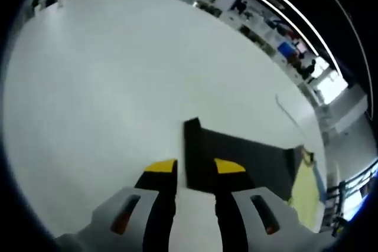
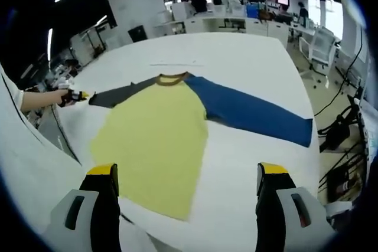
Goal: Fold the garment on the visible template until the final outline fits inside the template.
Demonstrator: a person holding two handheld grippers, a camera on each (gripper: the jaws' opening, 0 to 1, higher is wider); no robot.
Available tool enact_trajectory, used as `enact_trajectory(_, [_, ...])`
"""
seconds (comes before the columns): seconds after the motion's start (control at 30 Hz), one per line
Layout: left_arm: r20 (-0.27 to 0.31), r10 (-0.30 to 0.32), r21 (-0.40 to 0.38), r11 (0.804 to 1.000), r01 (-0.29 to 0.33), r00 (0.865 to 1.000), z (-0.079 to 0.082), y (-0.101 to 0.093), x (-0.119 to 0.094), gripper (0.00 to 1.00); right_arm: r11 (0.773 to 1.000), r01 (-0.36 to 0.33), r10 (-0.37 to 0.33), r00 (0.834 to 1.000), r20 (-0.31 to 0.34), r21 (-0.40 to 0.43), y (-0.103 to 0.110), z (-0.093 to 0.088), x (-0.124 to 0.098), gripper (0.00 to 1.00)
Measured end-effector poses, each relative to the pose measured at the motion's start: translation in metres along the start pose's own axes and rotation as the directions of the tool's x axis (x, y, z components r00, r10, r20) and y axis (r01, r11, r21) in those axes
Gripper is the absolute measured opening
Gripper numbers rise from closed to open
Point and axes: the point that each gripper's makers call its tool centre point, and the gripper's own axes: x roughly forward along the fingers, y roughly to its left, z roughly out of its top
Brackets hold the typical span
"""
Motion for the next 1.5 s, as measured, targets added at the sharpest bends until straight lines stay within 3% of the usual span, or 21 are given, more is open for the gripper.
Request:
enact_trajectory(0.2, [-0.025,0.000,0.054,0.999,0.001,1.000,-0.009,-0.004,0.008,0.25,1.000,-0.002,0.002,1.000,-0.002,0.000,-0.003,-0.002,-0.003,0.97])
enact_trajectory(0.33, [-0.048,0.020,0.149,0.989,-0.012,0.999,-0.016,-0.007,0.010,0.31,1.000,-0.002,0.002,1.000,-0.002,0.000,-0.005,-0.003,-0.004,0.97])
enact_trajectory(0.43, [-0.078,0.067,0.281,0.959,-0.042,0.995,-0.023,-0.008,0.011,0.35,1.000,-0.004,0.004,1.000,-0.004,0.002,-0.006,-0.004,-0.004,0.97])
enact_trajectory(0.5, [-0.074,0.108,0.330,0.941,-0.078,0.991,-0.022,-0.004,0.013,0.37,1.000,-0.006,0.006,1.000,-0.005,0.002,-0.006,-0.004,-0.003,0.97])
enact_trajectory(0.67, [-0.038,0.177,0.382,0.912,-0.150,0.983,-0.027,-0.010,0.003,0.34,1.000,-0.008,0.008,1.000,-0.011,0.001,-0.006,-0.006,-0.003,0.97])
enact_trajectory(0.83, [-0.019,0.210,0.411,0.893,-0.184,0.978,-0.028,-0.015,-0.006,0.31,1.000,0.000,0.000,1.000,-0.022,0.008,-0.009,-0.011,-0.006,0.97])
enact_trajectory(1.13, [0.035,0.280,0.397,0.877,-0.270,0.959,-0.017,-0.001,-0.025,0.26,1.000,-0.003,0.003,1.000,-0.026,0.013,-0.007,-0.011,-0.002,0.97])
enact_trajectory(1.3, [0.036,0.274,0.381,0.885,-0.266,0.961,-0.015,0.007,-0.033,0.27,1.000,-0.019,0.020,1.000,-0.021,0.008,-0.003,-0.007,0.004,0.97])
enact_trajectory(1.5, [0.026,0.245,0.360,0.902,-0.238,0.969,-0.025,0.003,-0.044,0.29,0.999,-0.041,0.041,0.999,-0.016,-0.005,0.000,-0.003,0.010,0.97])
